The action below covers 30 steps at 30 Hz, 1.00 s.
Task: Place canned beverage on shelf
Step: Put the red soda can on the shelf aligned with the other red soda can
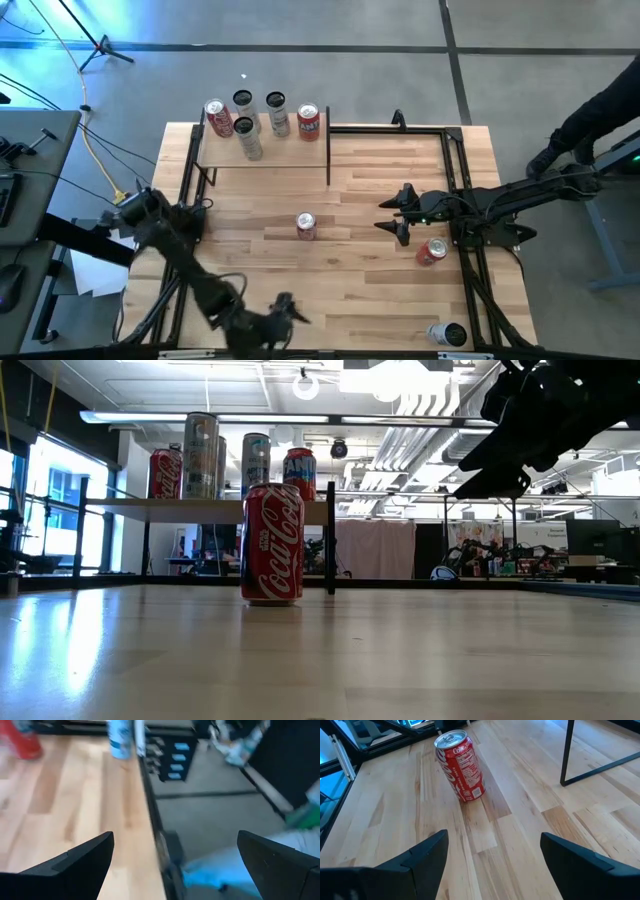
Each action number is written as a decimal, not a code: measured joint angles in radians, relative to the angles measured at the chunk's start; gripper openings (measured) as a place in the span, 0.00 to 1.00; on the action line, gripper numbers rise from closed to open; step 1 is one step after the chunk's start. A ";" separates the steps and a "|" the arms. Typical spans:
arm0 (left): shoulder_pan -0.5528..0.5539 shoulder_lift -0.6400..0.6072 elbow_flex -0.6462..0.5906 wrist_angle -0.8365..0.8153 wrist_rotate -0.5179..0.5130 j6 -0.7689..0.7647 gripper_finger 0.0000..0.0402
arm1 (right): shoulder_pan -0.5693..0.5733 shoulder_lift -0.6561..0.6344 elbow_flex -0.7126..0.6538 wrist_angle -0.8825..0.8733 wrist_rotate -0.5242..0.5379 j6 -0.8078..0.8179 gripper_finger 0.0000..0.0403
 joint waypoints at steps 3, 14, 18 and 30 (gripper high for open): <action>0.089 0.000 0.000 0.044 -0.022 -0.054 0.99 | 0.000 0.000 0.000 0.000 0.000 0.000 0.75; 0.324 -0.001 0.000 0.062 0.128 -0.578 0.99 | 0.000 0.000 0.000 0.000 0.000 0.000 0.75; 0.356 -0.001 0.000 -0.053 0.068 -0.575 0.99 | 0.000 0.000 0.000 0.000 0.000 0.000 0.75; 0.273 -0.001 0.000 -0.405 -0.452 -0.871 0.99 | 0.000 0.000 0.000 0.000 0.000 0.000 0.75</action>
